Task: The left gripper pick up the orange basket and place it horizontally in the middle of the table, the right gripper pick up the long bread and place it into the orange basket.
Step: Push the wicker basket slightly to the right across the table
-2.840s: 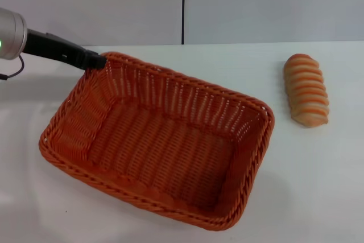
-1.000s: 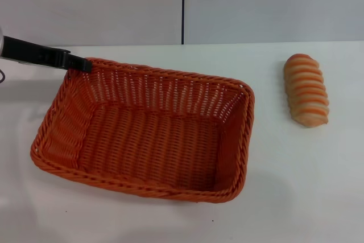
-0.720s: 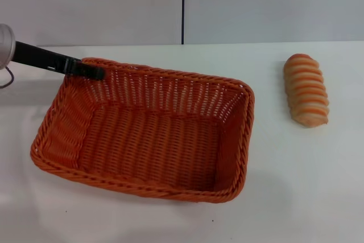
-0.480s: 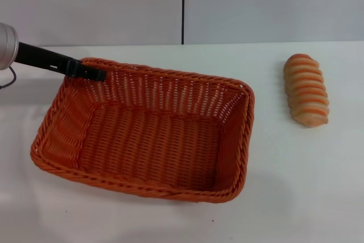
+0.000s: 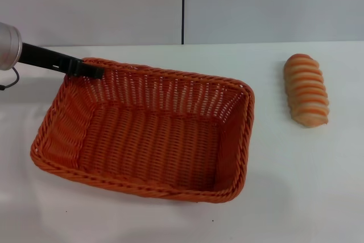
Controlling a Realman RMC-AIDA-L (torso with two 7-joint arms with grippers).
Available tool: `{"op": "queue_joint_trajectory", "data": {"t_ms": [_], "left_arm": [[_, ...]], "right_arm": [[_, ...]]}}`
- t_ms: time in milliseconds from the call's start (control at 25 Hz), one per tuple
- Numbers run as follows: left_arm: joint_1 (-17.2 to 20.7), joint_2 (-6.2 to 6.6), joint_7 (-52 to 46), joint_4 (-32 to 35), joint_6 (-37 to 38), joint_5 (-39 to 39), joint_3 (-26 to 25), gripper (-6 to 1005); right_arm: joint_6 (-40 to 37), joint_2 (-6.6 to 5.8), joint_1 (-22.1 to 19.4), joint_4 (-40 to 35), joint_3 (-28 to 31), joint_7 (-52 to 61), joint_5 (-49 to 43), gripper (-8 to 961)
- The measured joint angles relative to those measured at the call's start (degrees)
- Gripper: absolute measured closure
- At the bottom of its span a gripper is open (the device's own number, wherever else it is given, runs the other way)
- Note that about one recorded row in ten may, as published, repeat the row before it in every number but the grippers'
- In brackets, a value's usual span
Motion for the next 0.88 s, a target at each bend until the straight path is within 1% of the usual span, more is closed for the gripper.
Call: {"op": "queue_joint_trajectory", "data": {"t_ms": [200, 280, 480, 520, 640, 680, 720, 760, 800, 880], "left_arm": [[-0.1, -0.03, 0.2, 0.4, -0.2, -0.1, 0.1, 400], [-0.1, -0.08, 0.5, 0.4, -0.4, -0.2, 0.1, 619], [-0.1, -0.12, 0.5, 0.4, -0.5, -0.3, 0.1, 677], [-0.1, -0.13, -1.0, 0.4, -0.5, -0.5, -0.9, 689], [-0.1, -0.13, -1.0, 0.4, -0.5, -0.5, -0.9, 706], [-0.2, -0.13, -3.0, 0.4, -0.4, -1.1, -2.5, 712], [-0.2, -0.13, -3.0, 0.4, -0.4, -1.1, -2.5, 717], [0.7, 0.11, -5.7, 1.1, 2.3, -6.7, -8.0, 723], [0.7, 0.11, -5.7, 1.1, 2.3, -6.7, -8.0, 745], [2.2, 0.15, -6.4, 2.8, 3.6, -8.1, -8.2, 789]], "right_arm": [[0.0, -0.07, -0.1, 0.0, 0.0, 0.0, 0.1, 175], [0.1, -0.09, 0.0, 0.1, 0.0, 0.0, 0.1, 175], [0.2, -0.16, -0.2, 0.1, 0.1, 0.0, 0.2, 175], [0.2, -0.16, -0.2, 0.1, 0.1, 0.0, 0.2, 175], [0.3, -0.19, -0.3, 0.1, 0.1, 0.0, 0.2, 175], [0.5, -0.19, -0.3, 0.1, 0.1, 0.0, 0.2, 175], [0.5, -0.19, -0.3, 0.1, 0.1, 0.0, 0.2, 175], [0.6, -0.19, -0.3, 0.1, 0.2, 0.0, 0.2, 175], [0.7, -0.19, -0.4, 0.1, 0.2, 0.0, 0.2, 175], [0.7, -0.19, -0.4, 0.1, 0.2, 0.0, 0.2, 175]]}}
